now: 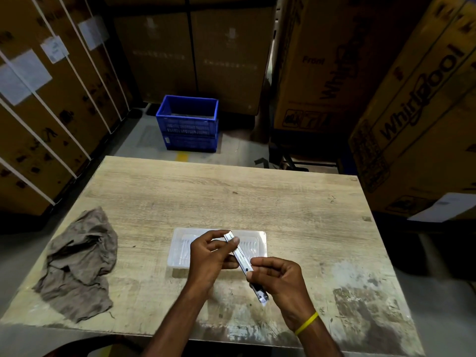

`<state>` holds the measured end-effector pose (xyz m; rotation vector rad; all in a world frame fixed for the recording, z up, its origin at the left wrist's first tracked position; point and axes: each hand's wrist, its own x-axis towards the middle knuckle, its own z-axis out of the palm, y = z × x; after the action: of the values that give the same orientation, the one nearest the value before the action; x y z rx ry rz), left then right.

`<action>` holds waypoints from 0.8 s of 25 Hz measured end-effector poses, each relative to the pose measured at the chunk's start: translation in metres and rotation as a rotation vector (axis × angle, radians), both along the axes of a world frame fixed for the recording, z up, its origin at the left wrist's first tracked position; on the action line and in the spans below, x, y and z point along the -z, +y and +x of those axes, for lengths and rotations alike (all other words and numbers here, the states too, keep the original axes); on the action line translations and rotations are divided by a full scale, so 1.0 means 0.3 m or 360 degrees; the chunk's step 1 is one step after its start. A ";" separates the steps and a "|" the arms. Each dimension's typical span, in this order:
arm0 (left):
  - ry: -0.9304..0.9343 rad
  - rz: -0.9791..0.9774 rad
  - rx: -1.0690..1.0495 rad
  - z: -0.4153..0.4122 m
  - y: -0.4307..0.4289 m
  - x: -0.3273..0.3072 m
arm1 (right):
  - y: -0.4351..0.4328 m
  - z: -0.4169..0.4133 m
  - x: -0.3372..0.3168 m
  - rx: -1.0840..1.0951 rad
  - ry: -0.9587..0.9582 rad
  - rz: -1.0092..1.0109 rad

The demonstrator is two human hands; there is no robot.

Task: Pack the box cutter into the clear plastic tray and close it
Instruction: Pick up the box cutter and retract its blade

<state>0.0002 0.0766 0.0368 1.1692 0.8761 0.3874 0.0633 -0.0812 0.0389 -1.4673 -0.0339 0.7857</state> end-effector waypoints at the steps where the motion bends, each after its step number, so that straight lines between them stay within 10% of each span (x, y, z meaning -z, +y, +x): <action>1: 0.0024 -0.0025 -0.0019 0.009 0.009 0.001 | -0.003 0.002 0.000 0.0000 -0.0004 0.0004; 11: 0.0049 -0.0114 0.0163 0.107 -0.052 0.070 | -0.124 0.142 0.031 0.0045 -0.0146 -0.0200; 20: 0.0072 -0.0346 0.0128 0.272 -0.218 0.148 | -0.306 0.350 0.138 -0.0341 -0.1138 -0.0904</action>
<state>0.0819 0.0113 -0.0077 1.0115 0.8845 0.1953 0.1683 -0.1729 -0.0026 -2.2577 -0.5539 0.4097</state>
